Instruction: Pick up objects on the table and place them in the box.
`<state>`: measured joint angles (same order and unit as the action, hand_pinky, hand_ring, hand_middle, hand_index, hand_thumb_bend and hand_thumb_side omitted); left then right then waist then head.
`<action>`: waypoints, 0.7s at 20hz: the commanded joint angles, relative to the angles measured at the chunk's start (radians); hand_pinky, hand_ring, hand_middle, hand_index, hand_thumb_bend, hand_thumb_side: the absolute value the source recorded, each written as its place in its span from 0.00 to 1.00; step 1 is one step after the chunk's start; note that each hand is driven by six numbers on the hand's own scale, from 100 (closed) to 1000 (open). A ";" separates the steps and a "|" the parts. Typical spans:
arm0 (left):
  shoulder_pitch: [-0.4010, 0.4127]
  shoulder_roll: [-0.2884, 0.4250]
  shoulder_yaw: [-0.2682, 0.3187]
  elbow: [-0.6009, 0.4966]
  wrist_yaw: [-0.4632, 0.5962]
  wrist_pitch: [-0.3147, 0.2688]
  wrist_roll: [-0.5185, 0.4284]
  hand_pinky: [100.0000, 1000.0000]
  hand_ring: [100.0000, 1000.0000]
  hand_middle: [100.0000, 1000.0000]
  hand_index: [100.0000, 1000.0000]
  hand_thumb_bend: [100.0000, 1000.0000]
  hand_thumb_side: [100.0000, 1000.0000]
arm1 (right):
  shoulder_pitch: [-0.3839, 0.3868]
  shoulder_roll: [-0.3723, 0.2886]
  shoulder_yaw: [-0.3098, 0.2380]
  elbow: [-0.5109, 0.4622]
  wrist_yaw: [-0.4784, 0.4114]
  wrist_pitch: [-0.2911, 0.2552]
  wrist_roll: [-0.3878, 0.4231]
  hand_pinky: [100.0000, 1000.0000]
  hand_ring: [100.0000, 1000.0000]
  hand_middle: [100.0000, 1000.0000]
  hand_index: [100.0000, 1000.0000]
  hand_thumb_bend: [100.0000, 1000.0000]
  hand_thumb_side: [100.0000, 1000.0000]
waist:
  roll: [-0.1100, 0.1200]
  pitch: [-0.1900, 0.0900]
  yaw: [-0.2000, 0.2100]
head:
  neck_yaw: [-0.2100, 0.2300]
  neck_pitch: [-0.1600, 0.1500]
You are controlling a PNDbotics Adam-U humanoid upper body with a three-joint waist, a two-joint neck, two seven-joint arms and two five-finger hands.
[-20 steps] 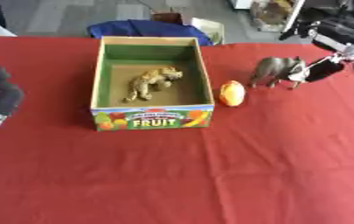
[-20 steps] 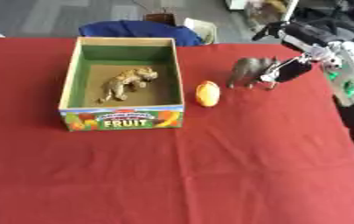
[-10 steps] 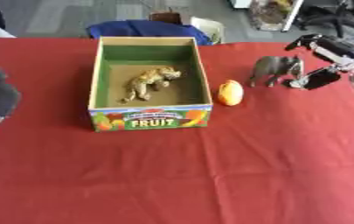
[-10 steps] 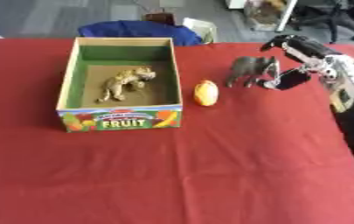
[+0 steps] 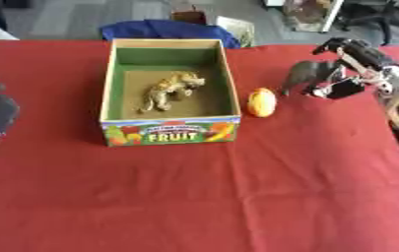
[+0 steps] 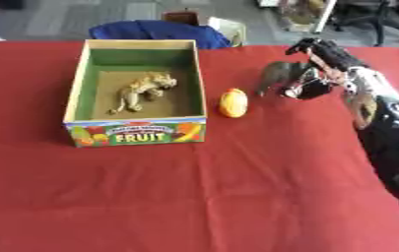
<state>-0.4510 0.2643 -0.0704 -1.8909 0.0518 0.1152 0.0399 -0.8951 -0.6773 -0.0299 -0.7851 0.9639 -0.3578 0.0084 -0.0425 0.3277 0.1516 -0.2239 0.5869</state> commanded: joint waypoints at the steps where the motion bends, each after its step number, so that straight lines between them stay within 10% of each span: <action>1: -0.015 0.014 0.005 -0.017 -0.001 0.000 -0.001 0.51 0.55 0.52 0.60 0.71 0.34 | -0.020 -0.012 0.001 0.009 0.035 0.001 -0.026 0.76 0.80 0.56 0.66 0.37 0.03 | 0.002 -0.016 0.001 | -0.004 -0.013; 5: -0.014 0.013 0.005 -0.017 -0.001 0.001 0.000 0.51 0.55 0.52 0.60 0.71 0.34 | -0.021 -0.011 0.000 -0.001 0.045 -0.001 -0.072 0.73 0.75 0.41 0.53 0.00 0.00 | 0.000 -0.017 0.000 | -0.004 -0.012; 14: -0.012 0.015 0.005 -0.016 -0.002 0.000 0.000 0.51 0.55 0.52 0.60 0.71 0.34 | -0.039 -0.028 0.026 -0.155 0.034 -0.029 -0.119 0.70 0.70 0.26 0.43 0.00 0.00 | -0.004 -0.024 -0.007 | -0.003 -0.009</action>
<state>-0.4513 0.2642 -0.0705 -1.8910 0.0518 0.1152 0.0398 -0.9074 -0.6638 -0.0033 -0.8916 1.0071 -0.3802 -0.1058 -0.0457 0.3297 0.1462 -0.2263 0.5866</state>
